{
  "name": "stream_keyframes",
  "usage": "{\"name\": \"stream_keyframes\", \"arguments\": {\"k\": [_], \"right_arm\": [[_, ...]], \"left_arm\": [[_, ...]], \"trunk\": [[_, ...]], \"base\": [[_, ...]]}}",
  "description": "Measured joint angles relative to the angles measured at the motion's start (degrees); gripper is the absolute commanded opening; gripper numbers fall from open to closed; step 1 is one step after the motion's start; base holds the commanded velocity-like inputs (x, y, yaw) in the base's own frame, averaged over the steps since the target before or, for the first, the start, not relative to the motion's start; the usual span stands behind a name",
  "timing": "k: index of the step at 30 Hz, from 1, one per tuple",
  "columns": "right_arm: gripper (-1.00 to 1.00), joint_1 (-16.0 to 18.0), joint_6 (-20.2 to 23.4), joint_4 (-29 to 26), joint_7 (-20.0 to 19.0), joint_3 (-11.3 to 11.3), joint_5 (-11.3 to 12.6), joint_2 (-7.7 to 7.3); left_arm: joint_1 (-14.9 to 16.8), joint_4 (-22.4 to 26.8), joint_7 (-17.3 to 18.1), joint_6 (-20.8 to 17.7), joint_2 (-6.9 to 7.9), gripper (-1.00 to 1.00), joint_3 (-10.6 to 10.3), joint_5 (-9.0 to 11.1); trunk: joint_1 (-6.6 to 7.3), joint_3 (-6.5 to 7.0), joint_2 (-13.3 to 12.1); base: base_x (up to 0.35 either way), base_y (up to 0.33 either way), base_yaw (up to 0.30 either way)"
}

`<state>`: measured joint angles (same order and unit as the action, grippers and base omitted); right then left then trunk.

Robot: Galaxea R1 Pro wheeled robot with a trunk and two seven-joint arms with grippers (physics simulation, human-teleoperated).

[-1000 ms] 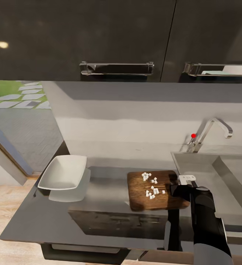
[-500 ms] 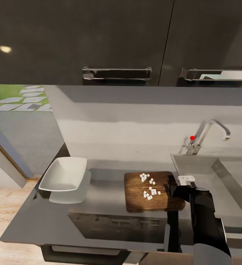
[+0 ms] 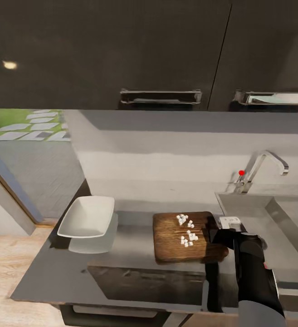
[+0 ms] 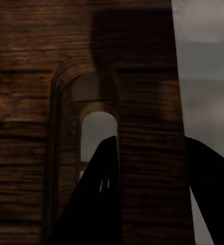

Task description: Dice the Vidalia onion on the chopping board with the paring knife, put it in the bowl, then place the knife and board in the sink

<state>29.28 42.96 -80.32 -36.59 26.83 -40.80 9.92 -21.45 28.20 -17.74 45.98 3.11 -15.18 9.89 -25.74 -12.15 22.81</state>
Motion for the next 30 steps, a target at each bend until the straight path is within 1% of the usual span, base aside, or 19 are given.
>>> {"name": "stream_keyframes", "arguments": {"k": [4, 19, 30], "right_arm": [[-1.0, 0.01, 0.08, -0.01, 0.02, 0.0, 0.18, 0.0], [-1.0, 0.01, 0.02, -0.02, 0.07, 0.01, 0.01, 0.01], [-1.0, 0.01, 0.01, -0.01, 0.09, 0.01, -0.02, 0.0]], "left_arm": [[0.0, -0.01, 0.0, -0.03, -0.01, 1.0, -0.03, -0.02], [0.01, -0.02, 0.02, -0.02, 0.03, 1.0, 0.0, -0.01], [0.0, 0.0, 0.0, 0.01, 0.02, 1.0, -0.05, 0.0]], "trunk": [[0.0, 0.36, 0.01], [0.0, 1.72, 0.0], [0.0, 2.71, 0.0]], "base": [[0.0, 0.224, 0.0], [0.0, 0.013, 0.0], [0.0, 0.233, 0.0]]}}
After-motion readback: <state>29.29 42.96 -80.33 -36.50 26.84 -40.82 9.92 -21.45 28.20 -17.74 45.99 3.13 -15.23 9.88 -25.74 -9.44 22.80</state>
